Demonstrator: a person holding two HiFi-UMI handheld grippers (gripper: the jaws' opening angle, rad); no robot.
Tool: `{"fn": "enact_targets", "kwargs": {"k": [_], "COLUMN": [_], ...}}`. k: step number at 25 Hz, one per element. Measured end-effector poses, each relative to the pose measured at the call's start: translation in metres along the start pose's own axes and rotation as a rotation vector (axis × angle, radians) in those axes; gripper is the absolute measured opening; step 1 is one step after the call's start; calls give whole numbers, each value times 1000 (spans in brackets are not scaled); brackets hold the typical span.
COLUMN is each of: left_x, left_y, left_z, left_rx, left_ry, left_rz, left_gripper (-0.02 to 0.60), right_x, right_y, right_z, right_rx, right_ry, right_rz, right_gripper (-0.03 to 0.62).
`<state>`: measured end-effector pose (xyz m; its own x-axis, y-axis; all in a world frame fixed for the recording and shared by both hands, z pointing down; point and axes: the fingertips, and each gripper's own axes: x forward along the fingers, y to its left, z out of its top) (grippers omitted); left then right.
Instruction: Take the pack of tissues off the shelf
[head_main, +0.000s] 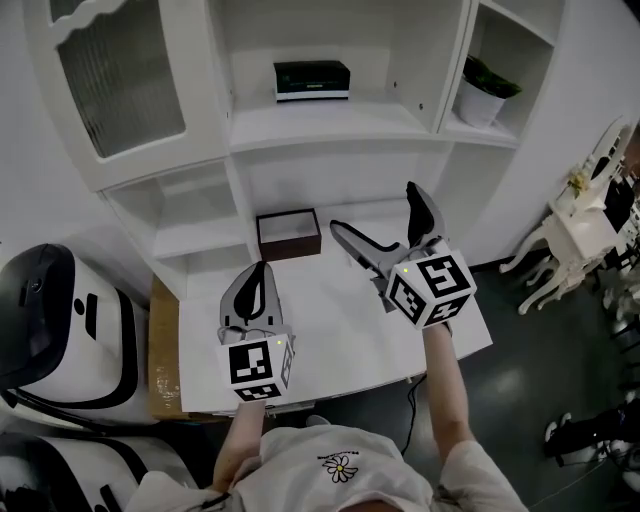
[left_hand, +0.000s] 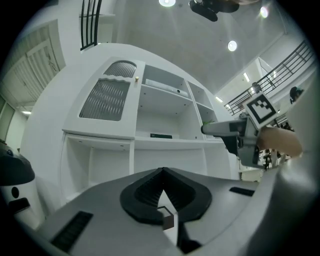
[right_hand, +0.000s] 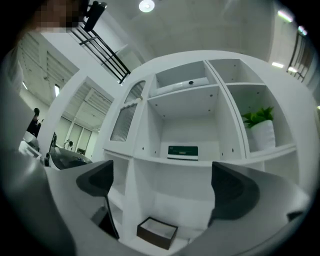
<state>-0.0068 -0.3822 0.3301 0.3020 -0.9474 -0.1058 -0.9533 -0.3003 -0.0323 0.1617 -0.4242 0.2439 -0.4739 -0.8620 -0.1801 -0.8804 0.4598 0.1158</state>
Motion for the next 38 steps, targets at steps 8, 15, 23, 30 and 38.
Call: {"fn": "enact_targets", "kwargs": {"k": [8,15,23,30,38], "left_x": [0,-9,-28,-34,-39], "left_y": [23,48,86,94,84], "left_z": [-13,-27,-39,-44,-44], "left_rx": [-4,-4,-6,-15,-20], "left_ry": [58,105,153,164,165], "left_rz": [70,150,261,294,292], "left_gripper": [-2,-2,-2,-2,-2], "right_x": [98,195,256,265,256], "right_y": [-45,-72,-116,-123,-104], "right_z": [66,62,31,22,18], "right_rx": [-39,-2,89,187,172], "right_ry": [28,201,396,449,473], "right_rz": [123,215,222,272,355], "right_gripper": [592,592,592,592,591]}}
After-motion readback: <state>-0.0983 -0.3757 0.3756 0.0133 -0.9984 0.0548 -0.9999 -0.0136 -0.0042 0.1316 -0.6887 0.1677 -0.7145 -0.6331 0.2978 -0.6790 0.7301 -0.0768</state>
